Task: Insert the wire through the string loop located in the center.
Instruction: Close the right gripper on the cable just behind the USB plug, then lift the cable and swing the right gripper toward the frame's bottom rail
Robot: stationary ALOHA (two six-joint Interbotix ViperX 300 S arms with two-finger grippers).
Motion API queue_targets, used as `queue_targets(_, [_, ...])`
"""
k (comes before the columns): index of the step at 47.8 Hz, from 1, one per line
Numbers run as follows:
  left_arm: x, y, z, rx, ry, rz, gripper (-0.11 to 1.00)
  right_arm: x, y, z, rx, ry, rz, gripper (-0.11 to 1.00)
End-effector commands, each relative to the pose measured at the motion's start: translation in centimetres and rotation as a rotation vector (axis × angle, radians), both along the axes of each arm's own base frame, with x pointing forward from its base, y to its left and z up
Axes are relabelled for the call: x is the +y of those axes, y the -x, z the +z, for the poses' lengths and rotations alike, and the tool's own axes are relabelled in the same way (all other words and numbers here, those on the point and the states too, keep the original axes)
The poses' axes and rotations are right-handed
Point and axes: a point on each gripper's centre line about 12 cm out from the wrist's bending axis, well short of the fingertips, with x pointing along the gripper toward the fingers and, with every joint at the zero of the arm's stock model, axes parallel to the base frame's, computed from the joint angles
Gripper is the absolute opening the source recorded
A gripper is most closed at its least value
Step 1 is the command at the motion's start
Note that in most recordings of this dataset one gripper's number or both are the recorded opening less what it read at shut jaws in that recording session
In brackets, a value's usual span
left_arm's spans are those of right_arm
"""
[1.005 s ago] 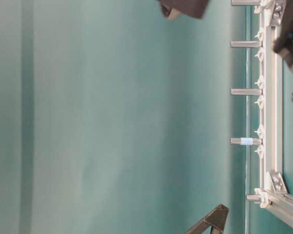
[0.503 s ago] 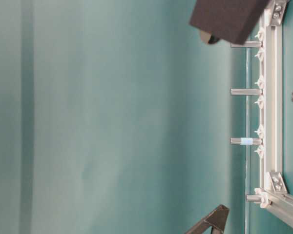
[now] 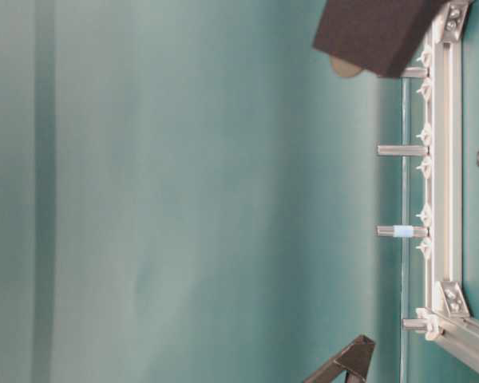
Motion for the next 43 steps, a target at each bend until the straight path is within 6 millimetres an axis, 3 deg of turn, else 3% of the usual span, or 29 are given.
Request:
queue_targets(1, [-0.2,-0.2,0.5,-0.02,-0.003,-0.01,0.0,-0.1,-0.2,0.5,-0.012,-0.006,-0.005,0.39])
queue_targets(18, [-0.4,-0.3,0.5,-0.022,0.008,-0.012,0.0,-0.3,-0.4,-0.3,-0.002,-0.004,-0.012,0.37])
queue_targets(27, [-0.4,-0.3,0.5,-0.022,0.008,-0.012,0.0,-0.4,-0.1,-0.5,0.011,0.0,-0.012,0.07])
queue_targets(43, [-0.5,-0.2,0.3,-0.014,0.009,-0.012,0.0,-0.4,-0.1,-0.5,0.012,0.0,-0.012,0.07])
